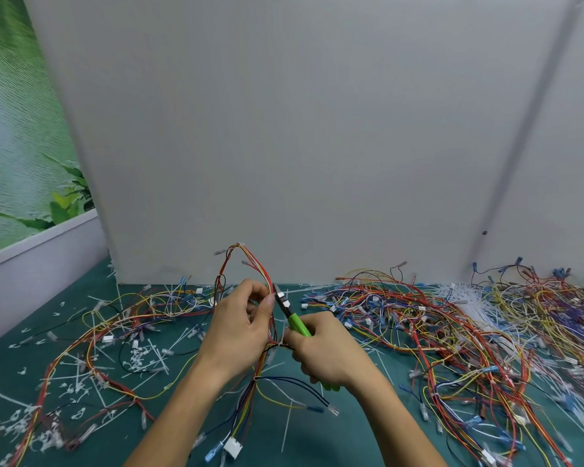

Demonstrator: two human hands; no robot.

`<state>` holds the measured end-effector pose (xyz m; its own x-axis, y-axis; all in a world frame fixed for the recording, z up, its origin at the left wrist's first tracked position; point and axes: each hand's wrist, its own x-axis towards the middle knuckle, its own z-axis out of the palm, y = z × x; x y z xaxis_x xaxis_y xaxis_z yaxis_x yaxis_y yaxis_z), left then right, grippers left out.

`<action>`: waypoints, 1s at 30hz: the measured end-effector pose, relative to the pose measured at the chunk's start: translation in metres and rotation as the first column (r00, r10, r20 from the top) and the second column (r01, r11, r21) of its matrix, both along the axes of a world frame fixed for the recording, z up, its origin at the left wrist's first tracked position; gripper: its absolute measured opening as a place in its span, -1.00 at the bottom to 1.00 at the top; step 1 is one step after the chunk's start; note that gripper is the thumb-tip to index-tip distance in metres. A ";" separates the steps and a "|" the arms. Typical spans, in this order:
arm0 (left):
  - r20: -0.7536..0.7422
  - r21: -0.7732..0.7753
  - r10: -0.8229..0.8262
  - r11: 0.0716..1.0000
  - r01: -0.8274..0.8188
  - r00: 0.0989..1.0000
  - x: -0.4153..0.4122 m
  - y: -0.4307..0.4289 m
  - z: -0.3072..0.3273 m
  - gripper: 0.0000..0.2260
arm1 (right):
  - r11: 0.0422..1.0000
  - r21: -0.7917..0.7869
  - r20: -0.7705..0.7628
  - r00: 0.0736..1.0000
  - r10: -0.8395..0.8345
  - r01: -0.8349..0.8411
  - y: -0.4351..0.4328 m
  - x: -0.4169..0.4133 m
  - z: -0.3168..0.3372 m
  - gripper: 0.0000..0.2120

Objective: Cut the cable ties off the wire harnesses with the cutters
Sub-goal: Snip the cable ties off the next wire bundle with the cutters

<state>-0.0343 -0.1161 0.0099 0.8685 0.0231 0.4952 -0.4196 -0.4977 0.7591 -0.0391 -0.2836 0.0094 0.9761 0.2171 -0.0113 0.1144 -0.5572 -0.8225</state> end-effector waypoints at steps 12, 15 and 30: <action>-0.018 0.038 -0.029 0.999 0.030 0.999 -0.004 -0.001 0.003 -0.91 | 0.998 0.003 0.000 0.998 0.067 -0.067 0.003 -0.002 0.001 -0.84; -0.021 0.035 -0.028 0.999 0.029 0.999 -0.004 -0.001 0.003 -0.92 | 0.999 0.008 0.011 0.999 0.035 -0.035 0.003 -0.002 0.000 -0.81; -0.023 -0.046 -0.010 0.999 0.009 1.000 -0.001 -0.001 0.002 -0.90 | 0.982 0.188 -0.016 1.000 -0.007 0.010 -0.002 -0.002 0.005 -0.81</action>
<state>-0.0357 -0.1166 0.0119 0.8800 0.0370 0.4735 -0.4061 -0.4582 0.7906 -0.0406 -0.2852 0.0141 0.9779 0.2087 0.0142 0.0973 -0.3935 -0.9142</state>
